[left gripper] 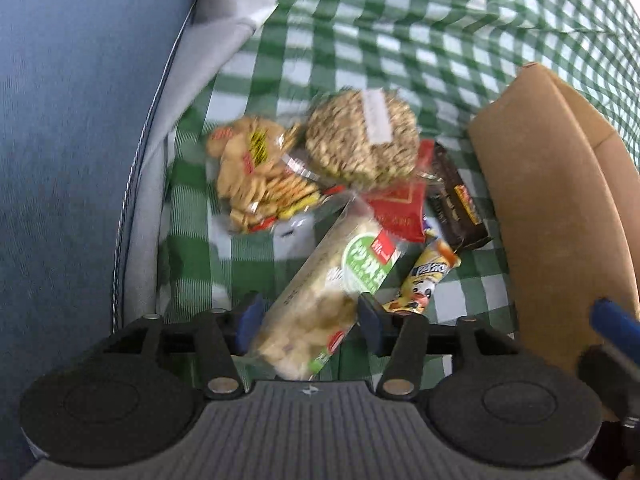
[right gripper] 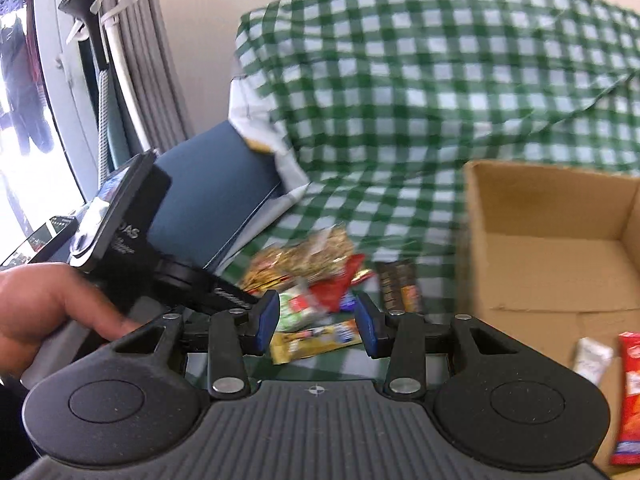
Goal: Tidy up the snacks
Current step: 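Grasp the clear sachima bag with the left tool while the right tool grasps the yellow cow-print bar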
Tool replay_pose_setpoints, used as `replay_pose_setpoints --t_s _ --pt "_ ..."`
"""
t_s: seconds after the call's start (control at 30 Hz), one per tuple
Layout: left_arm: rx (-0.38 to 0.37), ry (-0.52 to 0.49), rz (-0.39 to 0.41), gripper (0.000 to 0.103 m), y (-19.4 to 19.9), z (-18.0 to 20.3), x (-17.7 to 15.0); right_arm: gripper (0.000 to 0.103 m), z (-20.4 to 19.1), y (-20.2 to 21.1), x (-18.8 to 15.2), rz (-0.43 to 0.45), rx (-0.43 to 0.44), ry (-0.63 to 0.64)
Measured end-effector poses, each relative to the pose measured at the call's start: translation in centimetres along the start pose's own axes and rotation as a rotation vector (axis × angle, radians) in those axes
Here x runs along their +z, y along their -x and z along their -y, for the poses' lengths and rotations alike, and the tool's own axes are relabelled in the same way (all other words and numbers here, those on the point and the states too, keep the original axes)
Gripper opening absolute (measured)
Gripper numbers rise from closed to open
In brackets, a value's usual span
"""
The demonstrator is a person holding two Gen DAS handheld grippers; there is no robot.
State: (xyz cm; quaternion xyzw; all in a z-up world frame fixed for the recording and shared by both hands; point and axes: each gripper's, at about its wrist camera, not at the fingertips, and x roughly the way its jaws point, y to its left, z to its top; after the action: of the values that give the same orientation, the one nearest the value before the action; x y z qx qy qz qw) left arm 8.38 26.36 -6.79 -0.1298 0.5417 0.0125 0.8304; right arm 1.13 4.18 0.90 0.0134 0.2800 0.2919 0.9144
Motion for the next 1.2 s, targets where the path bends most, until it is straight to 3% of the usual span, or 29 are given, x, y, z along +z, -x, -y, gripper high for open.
replay_pose_setpoints --t_s 0.17,0.23,0.57,0.6,0.7,0.93,0.97,1.0,1.2 --pt "-0.109 0.157 -0.068 0.040 0.7 -2.6 -0.8 0.044 -0.1 -4.0 -0.5 -0.067 -0.027 -0.064" --pt "-0.119 0.198 -0.084 0.040 1.1 -3.2 -1.2 0.044 0.2 -5.6 -0.8 -0.100 -0.046 -0.098" --pt "-0.065 0.106 -0.053 0.047 1.3 -1.8 -0.9 0.047 0.9 -12.4 -3.0 -0.255 -0.152 -0.141" --pt "-0.063 0.102 -0.050 0.047 1.2 -1.6 -0.8 0.034 1.0 -12.6 -3.2 -0.264 -0.152 -0.139" --pt "-0.053 0.089 -0.048 0.050 0.7 -1.1 -0.5 0.014 1.2 -12.6 -3.5 -0.289 -0.134 -0.124" --pt "0.021 -0.052 -0.085 0.057 -1.2 1.6 -0.4 0.012 0.8 -10.5 -3.5 -0.302 -0.108 -0.040" --pt "0.024 -0.057 -0.084 0.055 -1.3 1.7 -0.5 0.012 0.7 -10.0 -3.4 -0.306 -0.100 -0.027" --pt "0.024 -0.049 -0.082 0.044 -1.2 1.7 -0.5 0.012 0.4 -9.5 -3.5 -0.312 -0.085 -0.004" --pt "-0.007 -0.022 -0.120 0.043 -0.3 1.6 -1.9 0.013 -0.2 -7.0 -4.5 -0.378 -0.048 0.084"
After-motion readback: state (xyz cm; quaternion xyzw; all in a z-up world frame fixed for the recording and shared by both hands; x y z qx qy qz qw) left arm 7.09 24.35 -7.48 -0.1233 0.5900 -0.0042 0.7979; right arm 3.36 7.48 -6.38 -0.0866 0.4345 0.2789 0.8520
